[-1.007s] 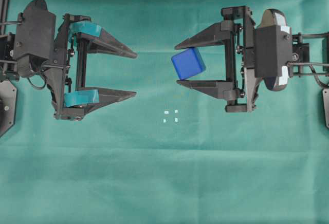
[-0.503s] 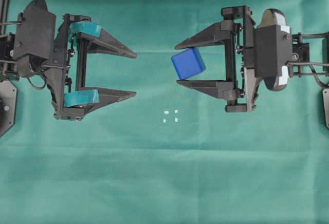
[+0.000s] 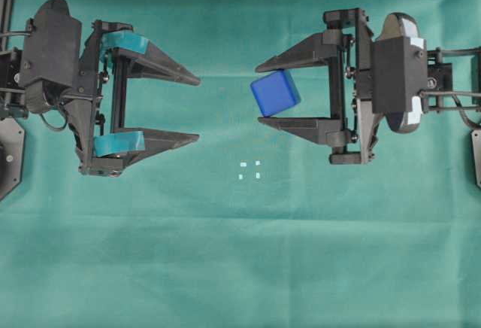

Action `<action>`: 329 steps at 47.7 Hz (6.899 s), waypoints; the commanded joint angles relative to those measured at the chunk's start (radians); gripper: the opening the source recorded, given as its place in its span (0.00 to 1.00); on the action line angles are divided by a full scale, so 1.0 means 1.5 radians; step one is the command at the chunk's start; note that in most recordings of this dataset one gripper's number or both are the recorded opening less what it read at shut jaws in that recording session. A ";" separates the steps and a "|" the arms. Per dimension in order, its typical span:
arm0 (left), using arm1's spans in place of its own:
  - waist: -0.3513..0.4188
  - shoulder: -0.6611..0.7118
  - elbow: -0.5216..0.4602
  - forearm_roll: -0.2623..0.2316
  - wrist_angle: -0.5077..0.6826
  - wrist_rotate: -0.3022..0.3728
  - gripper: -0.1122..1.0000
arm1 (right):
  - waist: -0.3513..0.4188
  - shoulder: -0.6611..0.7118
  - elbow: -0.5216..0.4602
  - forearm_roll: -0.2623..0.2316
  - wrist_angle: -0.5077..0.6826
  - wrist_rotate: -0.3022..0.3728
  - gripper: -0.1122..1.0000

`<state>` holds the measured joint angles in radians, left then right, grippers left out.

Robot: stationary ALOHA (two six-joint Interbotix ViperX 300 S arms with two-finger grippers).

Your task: Handover the blue block to the right arm after grasping it with the left arm, then place it in the designated position.

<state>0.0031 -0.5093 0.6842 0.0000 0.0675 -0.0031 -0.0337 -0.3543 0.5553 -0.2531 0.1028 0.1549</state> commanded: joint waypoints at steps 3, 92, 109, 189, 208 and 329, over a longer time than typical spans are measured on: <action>0.001 -0.003 -0.013 0.002 -0.003 0.000 1.00 | 0.001 -0.011 -0.020 0.002 -0.003 0.001 0.67; 0.001 -0.003 -0.013 0.002 -0.003 0.000 1.00 | 0.003 -0.012 -0.022 0.011 0.196 0.092 0.67; 0.001 -0.003 -0.013 0.002 -0.003 0.000 1.00 | 0.003 -0.012 -0.022 0.011 0.196 0.091 0.67; 0.004 -0.001 -0.014 0.002 0.001 0.001 1.00 | 0.016 0.327 -0.018 0.012 -0.073 0.169 0.66; 0.008 -0.002 -0.014 0.002 0.001 0.001 1.00 | 0.024 0.390 -0.037 0.026 -0.105 0.170 0.66; 0.008 -0.002 -0.015 0.002 0.001 0.000 1.00 | 0.030 0.331 -0.064 0.028 -0.024 0.173 0.88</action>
<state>0.0123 -0.5062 0.6826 0.0015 0.0736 -0.0031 0.0092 0.2010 0.4863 -0.2071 0.0353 0.4157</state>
